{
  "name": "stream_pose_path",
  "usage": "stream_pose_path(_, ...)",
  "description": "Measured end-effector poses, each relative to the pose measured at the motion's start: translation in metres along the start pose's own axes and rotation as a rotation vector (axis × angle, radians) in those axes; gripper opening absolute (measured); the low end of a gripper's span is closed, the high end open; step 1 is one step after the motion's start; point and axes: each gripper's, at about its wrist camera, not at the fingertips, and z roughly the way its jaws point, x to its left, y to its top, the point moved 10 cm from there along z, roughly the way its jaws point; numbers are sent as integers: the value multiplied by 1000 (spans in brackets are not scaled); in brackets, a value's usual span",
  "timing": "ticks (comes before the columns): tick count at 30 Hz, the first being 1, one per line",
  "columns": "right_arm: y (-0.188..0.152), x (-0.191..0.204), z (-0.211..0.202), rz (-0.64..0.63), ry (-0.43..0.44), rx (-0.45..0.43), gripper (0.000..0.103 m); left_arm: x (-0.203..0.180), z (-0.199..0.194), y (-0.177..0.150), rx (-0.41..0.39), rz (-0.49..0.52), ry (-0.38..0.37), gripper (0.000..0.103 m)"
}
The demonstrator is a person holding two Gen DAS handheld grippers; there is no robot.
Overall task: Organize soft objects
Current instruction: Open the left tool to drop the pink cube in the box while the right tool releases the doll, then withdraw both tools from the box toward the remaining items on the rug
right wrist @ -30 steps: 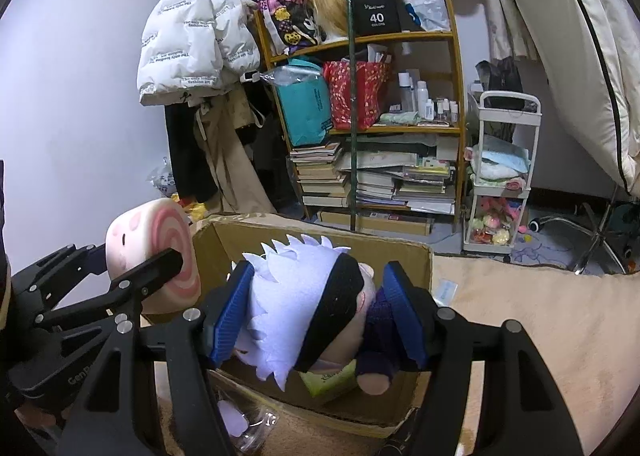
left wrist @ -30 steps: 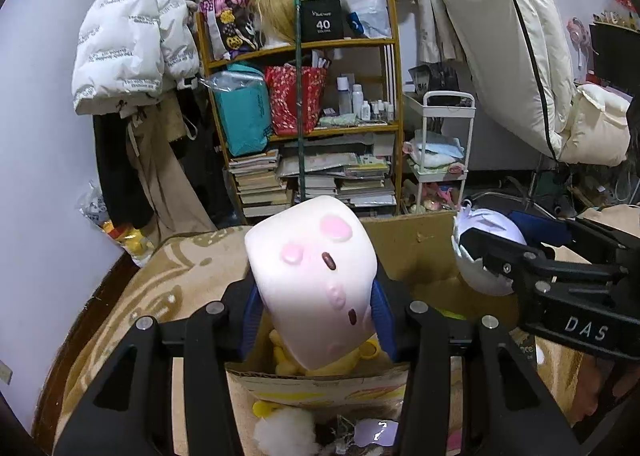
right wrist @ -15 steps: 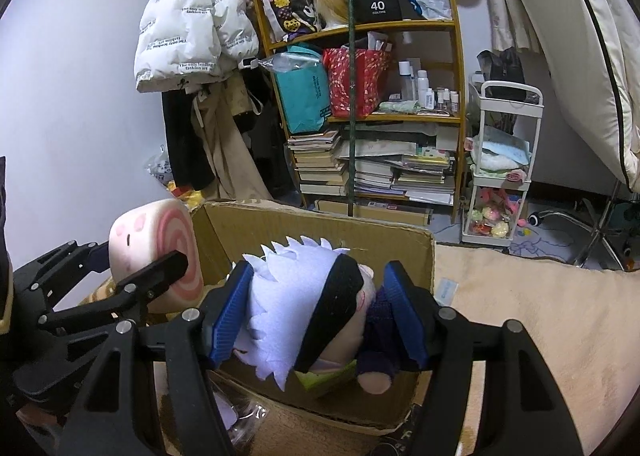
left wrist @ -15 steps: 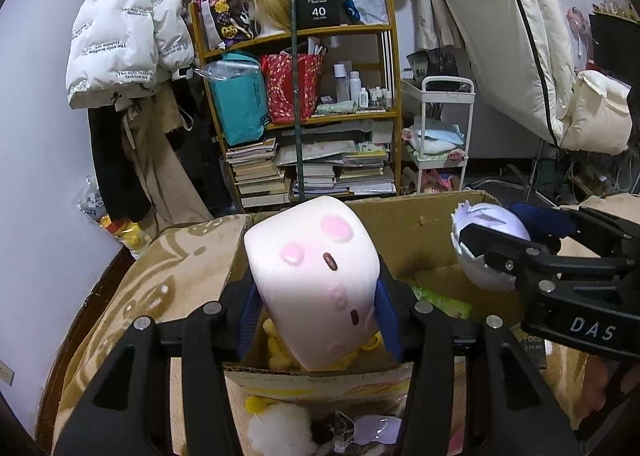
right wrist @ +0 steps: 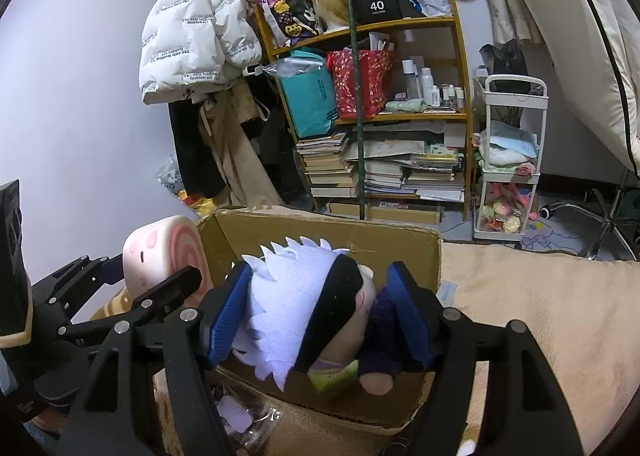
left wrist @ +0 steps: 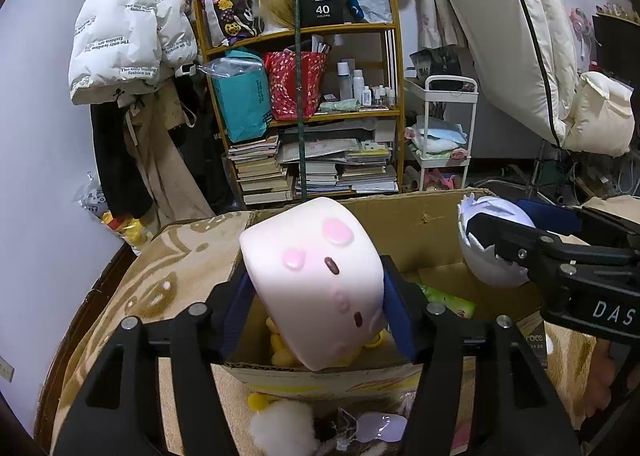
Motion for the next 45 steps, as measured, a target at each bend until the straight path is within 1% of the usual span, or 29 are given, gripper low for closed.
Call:
stream_pose_path(3,0,0,0,5,2,-6,75,1,-1,1,-6,9,11,65)
stream_pose_path(5,1,0,0,9,4,-12,75,1,-4,3,-22,15,21,71)
stream_pose_path(7,2,0,-2,14,8,-19,75,2,-7,5,-34,20,27,76)
stream_pose_path(10,5,0,-5,21,18,-37,76,3,-8,5,-34,19,31,77)
stream_pose_path(13,4,0,-4,23,23,-27,76,6,-7,3,-19,11,35,78)
stream_pose_path(15,3,-1,-3,27,28,-22,77,8,-7,1,-10,8,40,81)
stream_pose_path(16,2,-1,-3,30,28,-15,77,9,-7,1,-10,7,45,86)
stream_pose_path(18,1,0,-2,34,35,-7,83,12,-10,2,-17,4,61,91)
stream_pose_path(19,2,1,-2,35,37,-5,89,13,-10,2,-16,5,65,94)
stream_pose_path(20,2,0,-4,37,35,-8,93,14,-10,2,-15,6,68,95)
stream_pose_path(22,4,-1,-7,44,30,-18,94,15,-12,2,-11,4,72,95)
stream_pose_path(26,6,-4,-13,60,30,-23,102,18,-15,-2,5,3,78,95)
stream_pose_path(36,6,2,-39,57,4,-39,103,30,-35,-12,46,-21,90,95)
stream_pose_path(41,0,8,-53,35,-14,-33,103,39,-50,-22,78,-23,106,95)
stream_pose_path(45,-6,9,-64,21,-28,-23,103,49,-63,-29,92,-44,125,95)
